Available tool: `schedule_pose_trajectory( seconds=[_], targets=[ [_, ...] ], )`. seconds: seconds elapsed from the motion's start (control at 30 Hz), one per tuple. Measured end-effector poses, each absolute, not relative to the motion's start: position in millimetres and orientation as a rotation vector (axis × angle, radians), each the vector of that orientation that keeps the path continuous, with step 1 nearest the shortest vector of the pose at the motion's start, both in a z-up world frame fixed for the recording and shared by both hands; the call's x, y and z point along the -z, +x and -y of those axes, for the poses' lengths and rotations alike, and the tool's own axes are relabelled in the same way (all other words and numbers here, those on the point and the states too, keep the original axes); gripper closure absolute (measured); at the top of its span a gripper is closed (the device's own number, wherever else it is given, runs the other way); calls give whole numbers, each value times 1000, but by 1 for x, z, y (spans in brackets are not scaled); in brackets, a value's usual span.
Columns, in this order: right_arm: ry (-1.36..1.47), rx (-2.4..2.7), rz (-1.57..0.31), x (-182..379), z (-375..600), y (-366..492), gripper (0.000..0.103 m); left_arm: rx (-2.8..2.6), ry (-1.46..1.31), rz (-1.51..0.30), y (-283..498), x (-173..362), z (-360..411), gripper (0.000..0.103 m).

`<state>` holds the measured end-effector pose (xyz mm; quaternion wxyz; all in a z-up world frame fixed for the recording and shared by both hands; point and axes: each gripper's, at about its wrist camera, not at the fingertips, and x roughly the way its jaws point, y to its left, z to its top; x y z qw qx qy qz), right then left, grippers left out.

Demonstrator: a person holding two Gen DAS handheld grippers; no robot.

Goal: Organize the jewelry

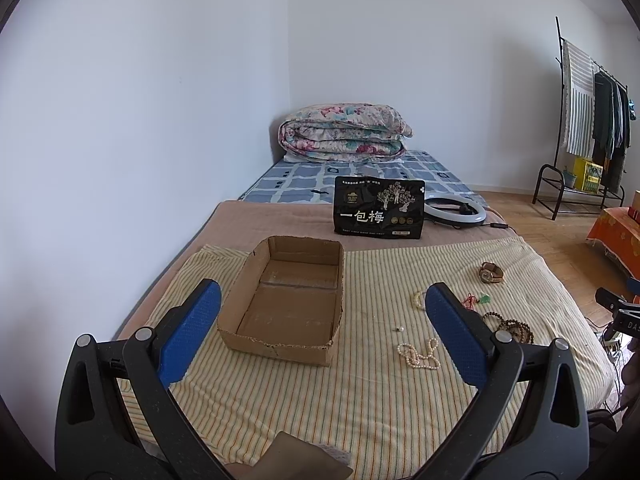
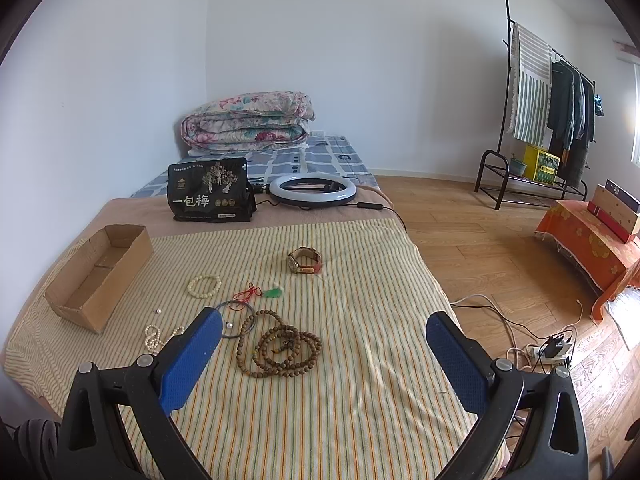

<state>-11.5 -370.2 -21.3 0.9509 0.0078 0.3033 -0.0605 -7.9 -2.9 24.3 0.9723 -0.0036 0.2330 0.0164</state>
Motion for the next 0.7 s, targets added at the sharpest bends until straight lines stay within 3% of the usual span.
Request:
schedule_pose_trajectory(
  seconds=[0.7],
  targets=[
    [21, 119, -623, 24, 373, -8, 0, -28, -1, -470, -10, -24, 8, 0]
  ],
)
